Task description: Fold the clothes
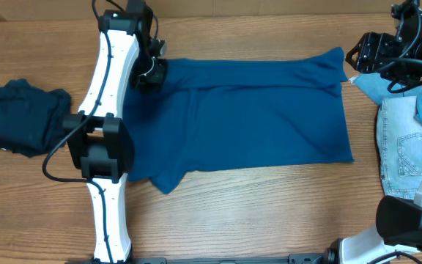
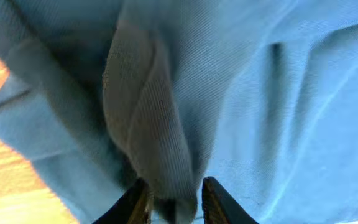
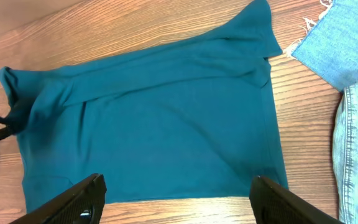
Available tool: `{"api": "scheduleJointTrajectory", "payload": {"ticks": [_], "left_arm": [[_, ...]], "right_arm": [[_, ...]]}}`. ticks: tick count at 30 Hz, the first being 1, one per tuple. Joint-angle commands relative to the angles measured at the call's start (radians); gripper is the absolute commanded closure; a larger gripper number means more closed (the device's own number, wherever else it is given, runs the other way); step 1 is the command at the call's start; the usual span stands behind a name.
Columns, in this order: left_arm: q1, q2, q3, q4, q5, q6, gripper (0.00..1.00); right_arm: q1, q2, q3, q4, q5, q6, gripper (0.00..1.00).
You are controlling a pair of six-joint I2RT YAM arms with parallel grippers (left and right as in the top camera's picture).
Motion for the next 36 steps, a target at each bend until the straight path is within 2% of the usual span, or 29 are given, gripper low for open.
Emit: {"api": "scheduleJointTrajectory", "payload": {"ticks": [1,7,9,14,15,19,20,24,25,26,27,30,32,36], "left_arm": [[0.018,-0.030,-0.006,-0.018,-0.043,0.020,0.78],[0.019,-0.030,-0.006,-0.135,-0.098,-0.011,0.94],[0.019,-0.030,-0.006,-0.131,-0.128,-0.047,0.94],[0.018,-0.038,-0.004,-0.091,-0.120,-0.051,0.94],[0.018,-0.048,-0.004,-0.068,-0.120,-0.045,0.93],[0.021,-0.052,-0.004,0.105,-0.189,-0.075,0.69],[0.033,-0.043,-0.004,0.147,-0.186,-0.087,0.66],[0.092,0.018,-0.006,0.257,-0.040,-0.106,0.64],[0.097,0.036,-0.006,0.268,-0.004,-0.106,0.65],[0.097,0.057,-0.006,0.274,0.035,-0.094,0.70],[0.097,0.065,-0.006,0.263,0.058,-0.091,0.79],[0.089,0.066,-0.005,0.224,0.130,-0.068,0.96],[0.083,0.048,-0.005,0.186,0.192,-0.058,0.96],[0.048,-0.012,-0.005,0.075,0.156,-0.035,0.96]], "right_arm": [[0.002,0.002,-0.003,0.006,0.003,-0.007,0.22],[0.002,0.002,-0.003,0.006,0.003,-0.007,0.22],[0.002,0.002,-0.003,0.006,0.003,-0.007,0.22],[0.002,0.002,-0.003,0.006,0.026,-0.007,0.22],[0.002,0.002,-0.003,0.010,0.026,-0.007,0.22],[0.002,0.002,-0.003,0.014,0.026,-0.007,0.22],[0.002,0.002,-0.003,0.014,0.026,-0.007,0.22],[0.002,0.002,-0.003,0.018,0.026,-0.007,0.22],[0.002,0.002,-0.003,0.018,0.026,-0.006,0.22],[0.002,0.002,-0.003,0.018,0.026,-0.007,0.22],[0.002,0.002,-0.003,0.017,0.026,-0.006,0.22],[0.002,0.002,-0.003,0.019,0.026,-0.006,0.22],[0.002,0.003,-0.003,0.022,0.026,-0.006,0.22],[0.002,0.003,-0.003,0.022,0.026,-0.006,0.22]]}}
